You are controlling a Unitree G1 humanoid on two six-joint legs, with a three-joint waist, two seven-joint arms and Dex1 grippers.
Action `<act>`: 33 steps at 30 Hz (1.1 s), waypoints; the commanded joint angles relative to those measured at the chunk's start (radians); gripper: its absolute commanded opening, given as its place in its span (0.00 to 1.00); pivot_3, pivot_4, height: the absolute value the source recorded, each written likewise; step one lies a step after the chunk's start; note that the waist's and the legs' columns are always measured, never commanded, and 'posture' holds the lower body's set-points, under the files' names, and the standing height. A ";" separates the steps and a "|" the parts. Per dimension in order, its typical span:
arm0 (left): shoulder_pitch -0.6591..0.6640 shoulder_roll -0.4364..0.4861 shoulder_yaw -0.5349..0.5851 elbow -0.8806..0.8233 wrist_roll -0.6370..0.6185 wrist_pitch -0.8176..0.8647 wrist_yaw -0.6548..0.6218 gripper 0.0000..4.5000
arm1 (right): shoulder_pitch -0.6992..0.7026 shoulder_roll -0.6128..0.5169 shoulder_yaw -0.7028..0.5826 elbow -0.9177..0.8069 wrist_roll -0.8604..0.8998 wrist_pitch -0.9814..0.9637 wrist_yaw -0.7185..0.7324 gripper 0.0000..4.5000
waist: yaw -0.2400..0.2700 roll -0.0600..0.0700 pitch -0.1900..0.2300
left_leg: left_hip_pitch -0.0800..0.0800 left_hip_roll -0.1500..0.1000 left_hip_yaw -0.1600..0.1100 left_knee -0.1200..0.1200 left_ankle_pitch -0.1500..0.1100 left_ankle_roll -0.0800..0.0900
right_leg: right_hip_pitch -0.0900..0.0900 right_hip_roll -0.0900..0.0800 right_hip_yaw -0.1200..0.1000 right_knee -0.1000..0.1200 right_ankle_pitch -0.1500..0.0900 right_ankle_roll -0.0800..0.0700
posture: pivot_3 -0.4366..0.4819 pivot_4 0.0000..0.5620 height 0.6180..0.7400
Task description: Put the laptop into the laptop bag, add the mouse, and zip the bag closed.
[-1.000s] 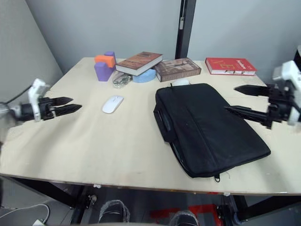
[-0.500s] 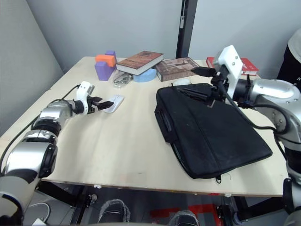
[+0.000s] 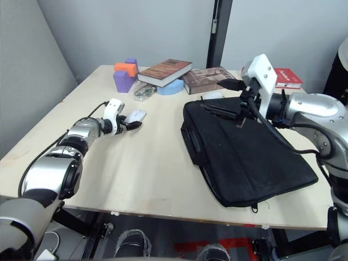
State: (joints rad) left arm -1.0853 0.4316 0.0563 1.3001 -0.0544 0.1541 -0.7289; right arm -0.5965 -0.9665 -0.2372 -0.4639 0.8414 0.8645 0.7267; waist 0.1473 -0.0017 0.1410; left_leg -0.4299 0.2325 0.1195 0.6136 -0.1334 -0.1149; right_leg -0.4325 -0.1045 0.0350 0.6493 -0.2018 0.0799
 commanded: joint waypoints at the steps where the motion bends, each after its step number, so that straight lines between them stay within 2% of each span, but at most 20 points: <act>1: 0.001 -0.002 -0.017 0.008 0.049 -0.028 0.045 1.00 | -0.005 0.003 -0.055 -0.023 0.023 0.002 -0.025 0.99 | 0.001 0.000 0.000 | 0.000 0.000 0.000 0.000 0.000 0.000 | 0.000 0.000 0.000 0.000 0.000 0.000 | 0.48 0.27 0.92; 3: 0.004 -0.006 -0.015 0.012 0.057 -0.031 0.049 1.00 | -0.005 0.008 -0.056 -0.019 0.029 0.004 -0.038 0.99 | 0.001 0.000 0.000 | 0.000 0.000 0.000 0.000 0.000 0.000 | 0.000 0.000 0.000 0.000 0.000 0.000 | 0.48 0.27 0.92; 8: 0.009 -0.010 -0.006 0.011 0.067 -0.023 0.025 0.65 | 0.015 0.018 -0.047 -0.020 0.031 0.007 -0.050 1.00 | 0.002 0.000 0.000 | 0.001 0.000 0.000 0.000 0.000 0.000 | 0.001 0.000 0.000 0.000 0.000 0.000 | 0.48 0.27 0.92; 9: 0.007 -0.005 -0.003 0.010 0.066 -0.018 0.018 0.61 | 0.020 0.020 -0.044 -0.021 0.029 0.009 -0.053 1.00 | 0.001 0.000 0.000 | 0.001 0.000 0.000 0.000 0.000 0.000 | 0.001 0.000 0.000 0.000 0.000 0.000 | 0.48 0.27 0.92; 12: 0.003 0.017 0.001 0.005 0.067 -0.008 -0.003 0.61 | 0.024 0.044 -0.037 -0.023 0.043 0.041 -0.093 1.00 | 0.001 0.000 0.000 | 0.001 0.000 0.000 0.000 0.000 0.000 | 0.001 0.000 0.000 0.000 0.000 0.000 | 0.48 0.27 0.92; 16: 0.008 0.042 -0.013 -0.019 0.066 -0.018 -0.132 0.61 | 0.019 0.116 -0.012 -0.037 0.066 0.116 -0.208 1.00 | -0.003 0.000 0.000 | 0.001 0.000 0.000 0.000 0.000 0.000 | 0.001 0.000 0.000 0.000 0.000 0.000 | 0.48 0.27 0.92; 20: 0.031 0.061 -0.022 -0.122 0.016 -0.016 -0.458 0.61 | 0.045 0.218 0.044 -0.068 0.035 0.175 -0.353 1.00 | -0.001 0.000 0.000 | 0.002 0.000 0.000 -0.002 0.000 -0.001 | 0.001 0.000 0.000 -0.001 0.000 0.000 | 0.48 0.27 0.92; 23: 0.094 0.091 -0.054 -0.310 -0.030 0.038 -0.691 0.61 | 0.060 0.298 0.131 -0.066 -0.070 0.200 -0.489 1.00 | 0.000 0.000 0.000 | 0.001 0.000 0.000 -0.003 0.002 -0.006 | -0.001 0.000 0.000 -0.001 0.000 0.000 | 0.48 0.27 0.92; 26: 0.174 0.135 -0.099 -0.523 -0.071 0.151 -0.841 0.61 | 0.062 0.366 0.202 -0.020 -0.180 0.251 -0.617 1.00 | -0.002 0.000 0.000 | 0.001 0.000 0.001 -0.006 0.003 -0.007 | -0.002 0.000 -0.001 -0.001 0.000 0.000 | 0.48 0.27 0.92; 29: 0.231 0.174 -0.134 -0.680 -0.102 0.234 -0.885 0.61 | 0.081 0.403 0.290 -0.009 -0.281 0.263 -0.676 1.00 | -0.004 0.001 0.000 | 0.001 0.000 0.001 -0.008 0.003 -0.008 | -0.002 0.000 -0.001 -0.002 -0.001 -0.001 | 0.48 0.27 0.92; 33: 0.257 0.193 -0.141 -0.796 -0.145 0.290 -0.878 0.61 | 0.084 0.440 0.395 0.014 -0.403 0.256 -0.723 1.00 | -0.004 0.001 0.001 | 0.002 0.000 0.001 -0.012 0.005 -0.011 | -0.002 0.000 -0.002 -0.003 -0.001 0.000 | 0.48 0.27 0.92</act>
State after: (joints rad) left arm -0.8202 0.6103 -0.0854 0.5696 -0.1652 0.4249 -1.5696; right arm -0.4982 -0.5325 0.1472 -0.4358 0.4798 1.1336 0.0244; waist 0.1429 -0.0005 0.1416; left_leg -0.4282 0.2325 0.1204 0.6004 -0.1280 -0.1266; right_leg -0.4354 -0.1044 0.0334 0.6465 -0.2027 0.0796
